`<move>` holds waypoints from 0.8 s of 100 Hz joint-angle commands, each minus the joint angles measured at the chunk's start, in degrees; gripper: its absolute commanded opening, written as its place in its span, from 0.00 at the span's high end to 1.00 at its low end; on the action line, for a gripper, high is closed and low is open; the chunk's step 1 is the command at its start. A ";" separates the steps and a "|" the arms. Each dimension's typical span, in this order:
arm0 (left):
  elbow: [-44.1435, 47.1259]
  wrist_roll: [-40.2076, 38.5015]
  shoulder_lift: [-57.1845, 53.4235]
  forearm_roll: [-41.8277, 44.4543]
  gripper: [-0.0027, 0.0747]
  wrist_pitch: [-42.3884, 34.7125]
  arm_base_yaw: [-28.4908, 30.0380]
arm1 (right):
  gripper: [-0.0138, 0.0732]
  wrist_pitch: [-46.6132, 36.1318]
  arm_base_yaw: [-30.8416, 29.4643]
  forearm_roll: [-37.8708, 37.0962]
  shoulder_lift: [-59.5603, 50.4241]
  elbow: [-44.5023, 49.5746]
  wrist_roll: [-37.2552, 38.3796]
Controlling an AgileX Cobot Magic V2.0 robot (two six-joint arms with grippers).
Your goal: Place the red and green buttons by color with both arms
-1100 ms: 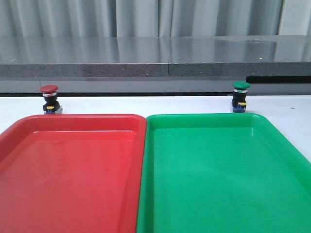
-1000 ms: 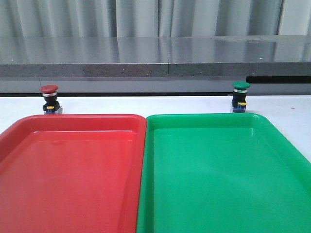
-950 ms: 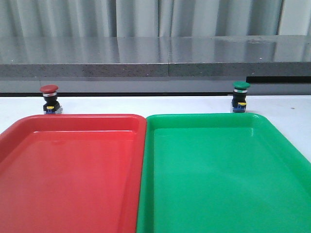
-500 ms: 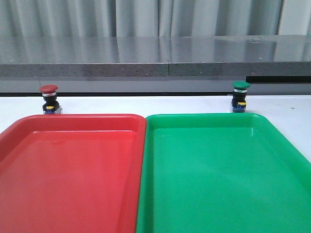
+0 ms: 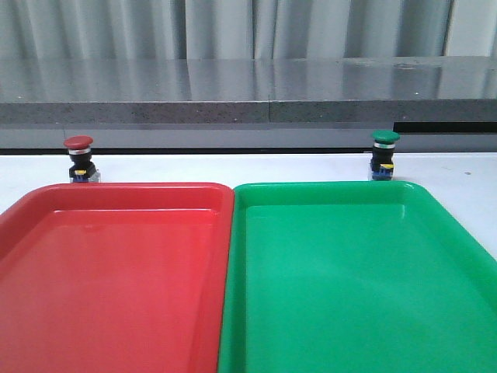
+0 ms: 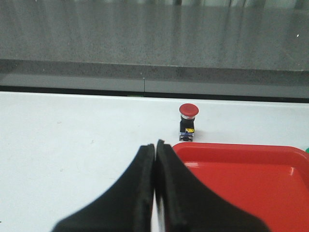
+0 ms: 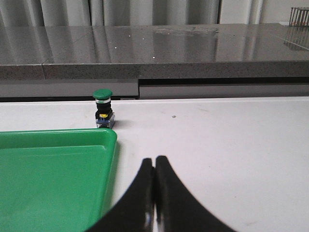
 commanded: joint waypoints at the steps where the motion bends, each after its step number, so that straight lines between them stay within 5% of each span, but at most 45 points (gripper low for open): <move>1: -8.71 -0.30 8.63 -0.33 0.99 -0.80 -0.11 | 0.92 -4.63 -0.42 -0.74 -0.52 -0.96 -0.36; 41: -32.95 1.44 39.03 -0.33 0.94 -0.82 -1.76 | 0.92 -4.63 -0.42 -0.74 -0.52 -0.96 -0.36; 51: -36.66 4.66 43.86 -0.33 0.70 -0.94 -5.07 | 0.92 -4.63 -0.42 -0.74 -0.52 -0.96 -0.36; 66: -40.16 4.42 50.39 -0.57 0.17 -3.77 -8.62 | 0.92 -4.63 -0.42 -0.74 -0.52 -0.96 -0.36; 80: -44.09 3.94 56.56 -1.25 0.11 -2.60 -9.32 | 0.92 -4.63 -0.42 -0.74 -0.52 -0.96 -0.36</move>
